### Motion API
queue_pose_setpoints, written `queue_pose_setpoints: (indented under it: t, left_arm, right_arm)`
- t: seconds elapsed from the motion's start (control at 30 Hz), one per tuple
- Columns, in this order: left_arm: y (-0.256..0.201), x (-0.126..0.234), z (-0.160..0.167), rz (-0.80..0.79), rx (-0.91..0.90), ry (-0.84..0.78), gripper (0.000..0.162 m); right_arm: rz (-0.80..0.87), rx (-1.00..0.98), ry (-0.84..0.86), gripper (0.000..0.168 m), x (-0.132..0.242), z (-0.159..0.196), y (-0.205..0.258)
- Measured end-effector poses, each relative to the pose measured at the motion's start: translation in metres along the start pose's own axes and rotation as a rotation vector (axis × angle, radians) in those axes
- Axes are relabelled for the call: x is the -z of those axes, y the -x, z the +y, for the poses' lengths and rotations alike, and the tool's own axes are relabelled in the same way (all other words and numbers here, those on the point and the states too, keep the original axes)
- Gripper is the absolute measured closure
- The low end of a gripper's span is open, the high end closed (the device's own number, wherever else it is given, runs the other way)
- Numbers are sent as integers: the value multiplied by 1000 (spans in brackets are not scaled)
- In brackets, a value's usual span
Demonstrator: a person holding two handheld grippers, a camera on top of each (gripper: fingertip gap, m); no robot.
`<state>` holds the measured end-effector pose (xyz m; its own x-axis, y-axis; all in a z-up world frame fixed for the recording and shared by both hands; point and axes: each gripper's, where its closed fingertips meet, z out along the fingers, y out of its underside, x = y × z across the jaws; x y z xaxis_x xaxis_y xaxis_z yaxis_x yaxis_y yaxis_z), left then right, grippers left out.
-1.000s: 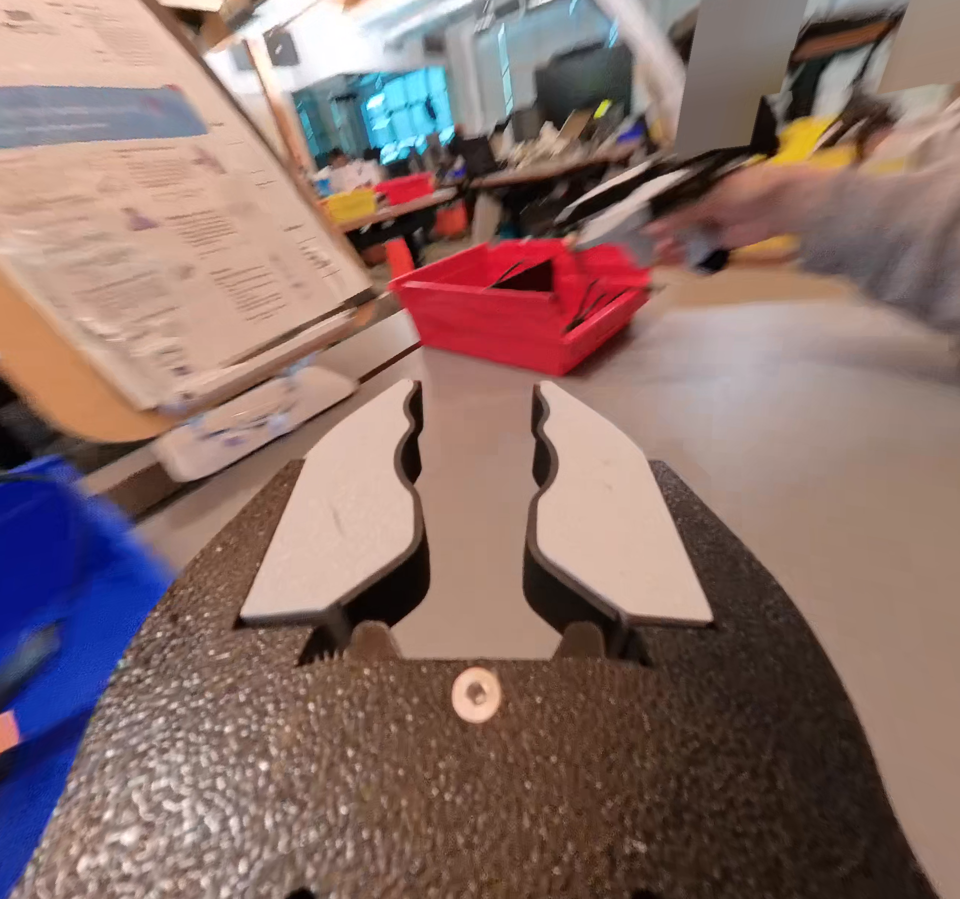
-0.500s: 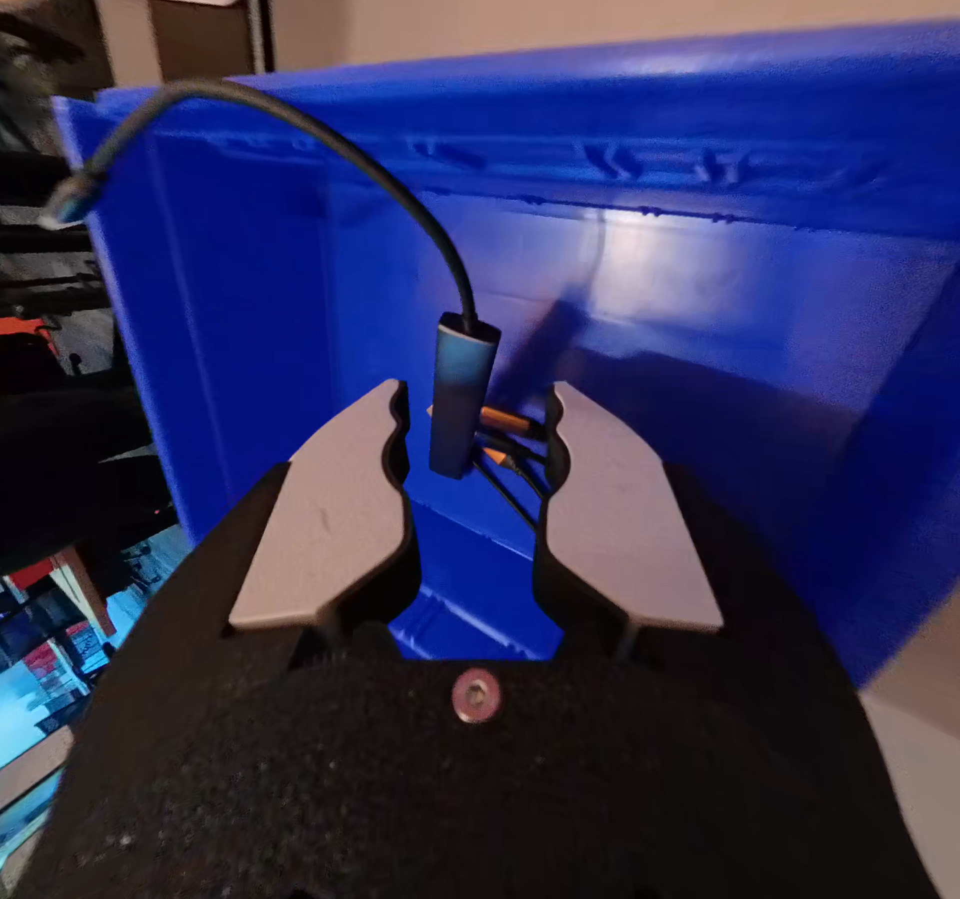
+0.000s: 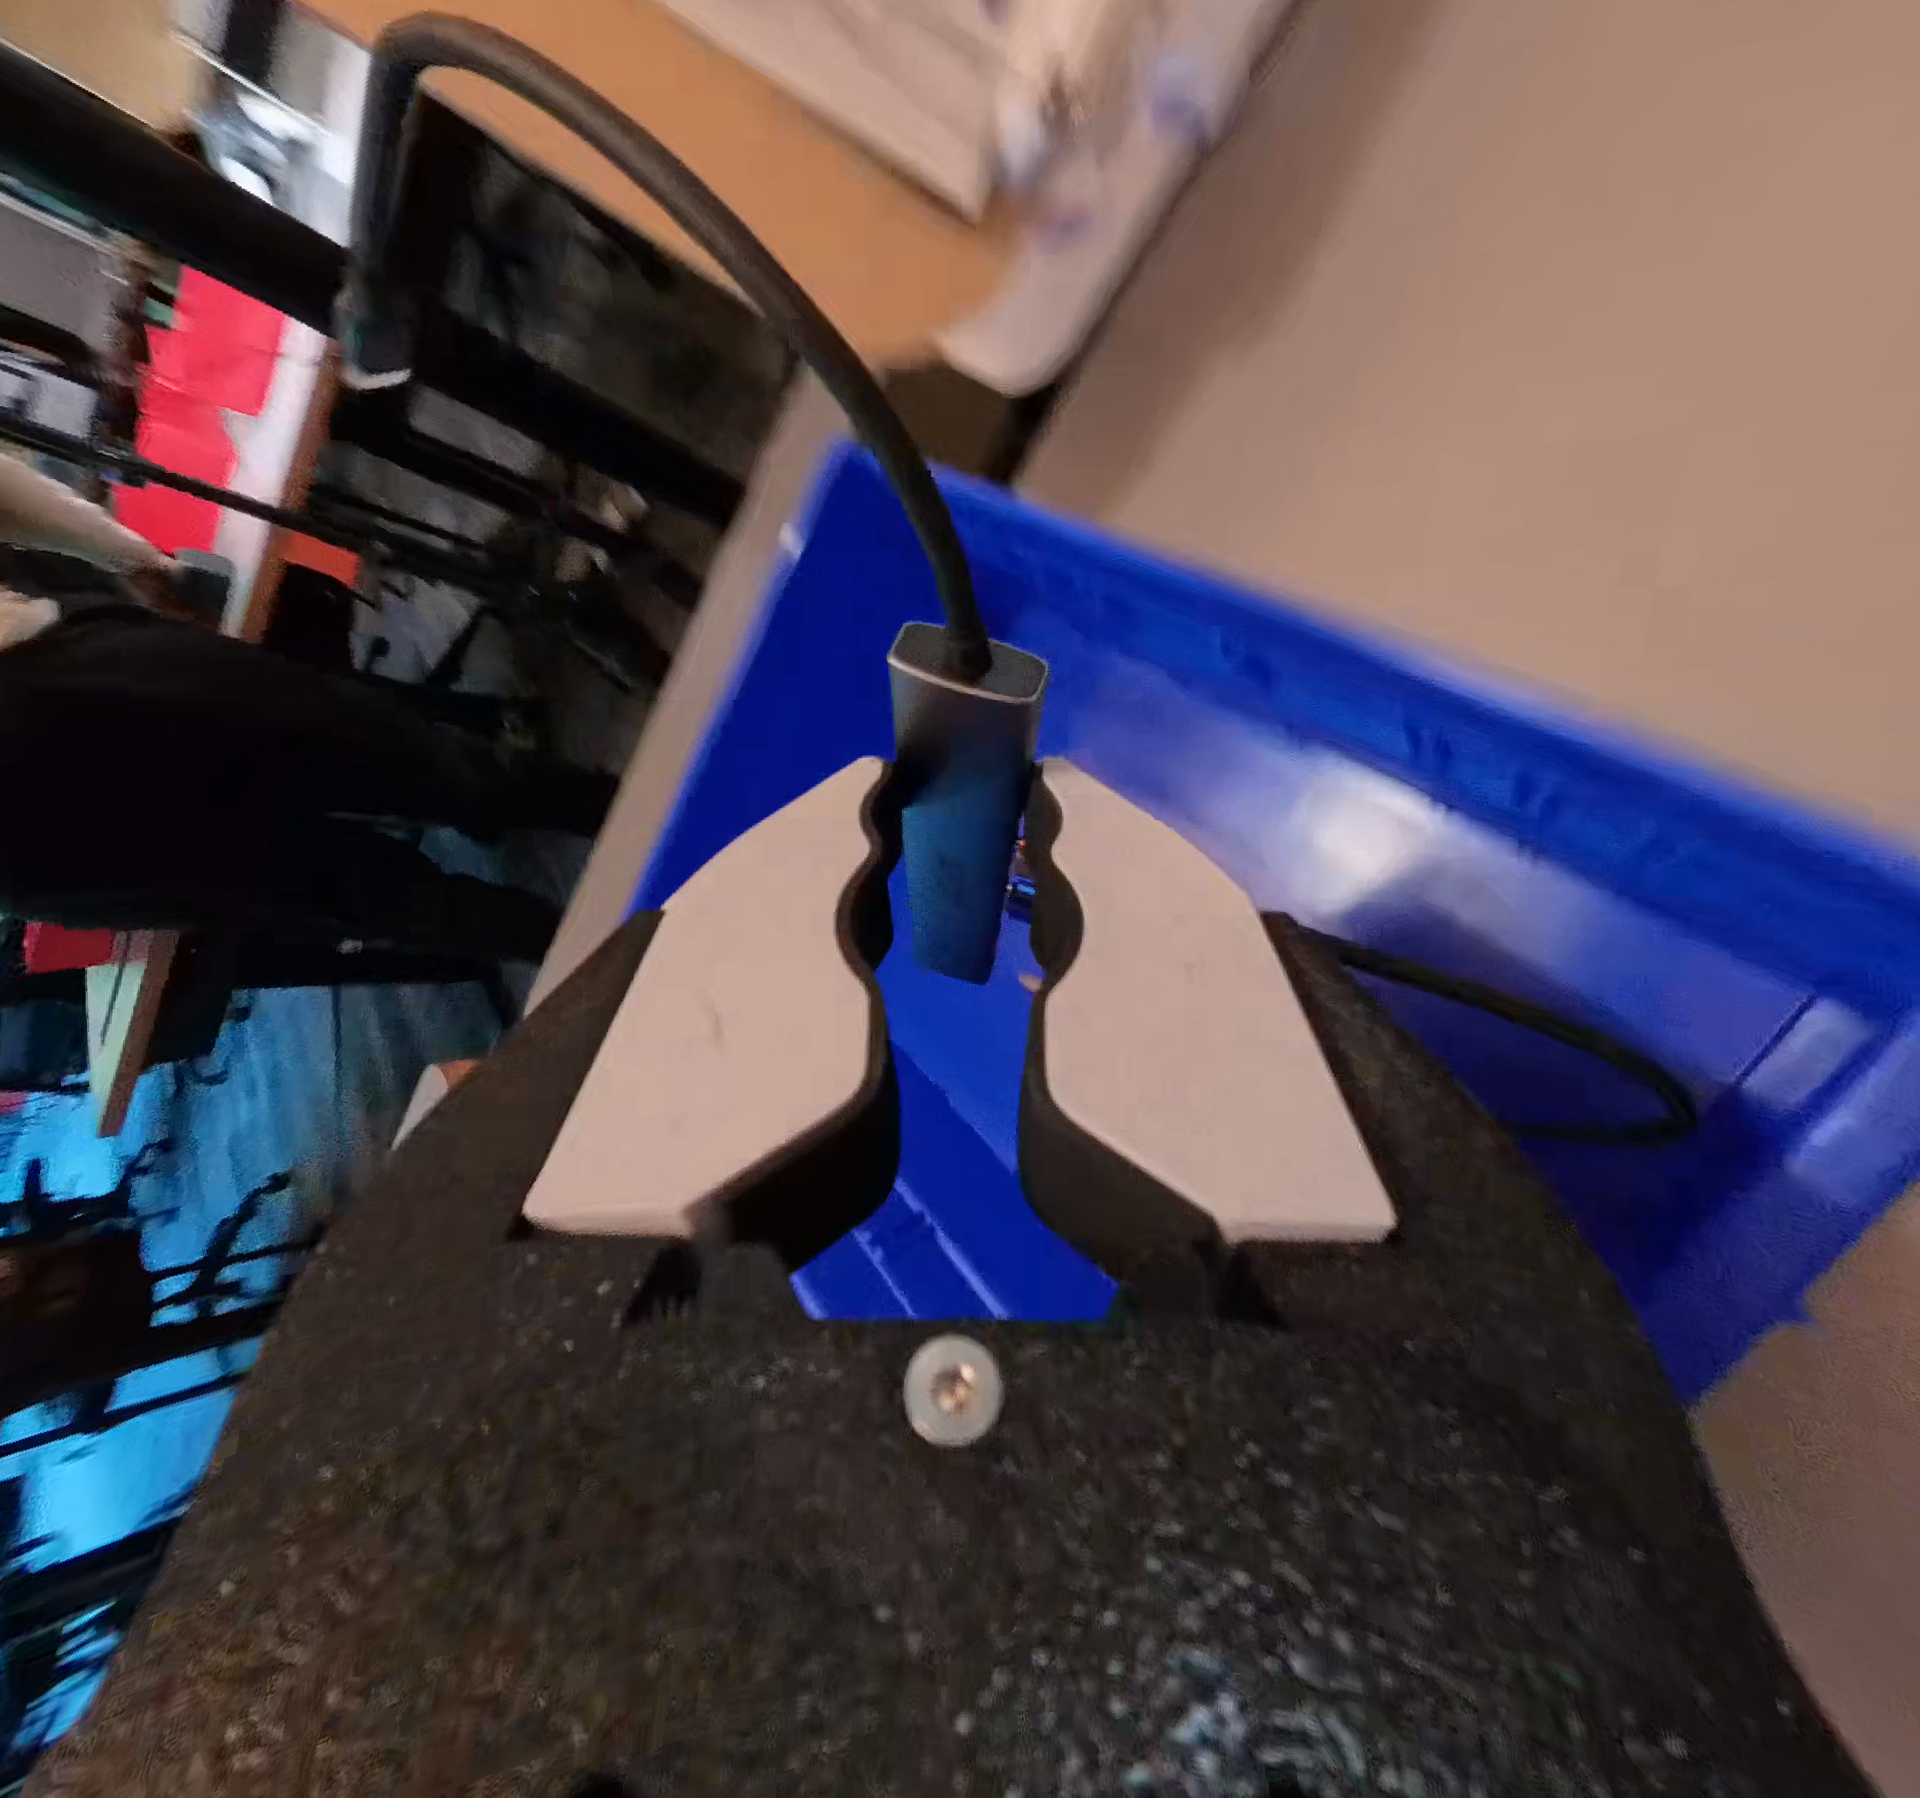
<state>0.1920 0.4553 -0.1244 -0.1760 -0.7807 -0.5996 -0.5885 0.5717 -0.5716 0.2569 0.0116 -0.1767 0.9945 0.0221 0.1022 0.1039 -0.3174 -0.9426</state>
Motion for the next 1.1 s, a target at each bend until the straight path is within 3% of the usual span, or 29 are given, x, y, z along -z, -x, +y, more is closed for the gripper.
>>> queue_pose_setpoints:
  t: [0.03, 0.2, 0.3, 0.4, 0.63, 0.73, 0.87, 1.0, 1.1]
  left_arm:
    - [10, 19, -20, -34, 48, -74, 140]
    - [19, 126, -127, -81, 286, -486, 140]
    - [-28, 167, -178, 70, 384, -718, 140]
    - [-96, 191, -210, 332, 512, -948, 140]
    - [-238, 174, -227, 785, 780, -1175, 140]
    - [-266, 166, -230, 894, 850, -1228, 140]
    - [-284, 166, -232, 926, 819, -1276, 140]
    - [-289, 164, -228, 929, 802, -1302, 140]
    - [-295, 146, -216, 879, 745, -1204, 137]
  right_arm:
    - [4, 11, -14, 103, -2, -4, 1]
    - [8, 36, -145, 103, -16, -39, 13]
    - [24, 52, -248, 107, -22, -65, 21]
    - [46, 35, -326, 108, -24, -80, 29]
    - [-99, 103, -439, 104, -21, -94, 73]
    - [-176, 114, -439, 123, -18, -87, 84]
    - [-276, 76, -480, 144, -8, -87, 92]
    - [-333, 90, -469, 145, -6, -84, 95]
    - [-342, 113, -407, 145, -8, -74, 86]
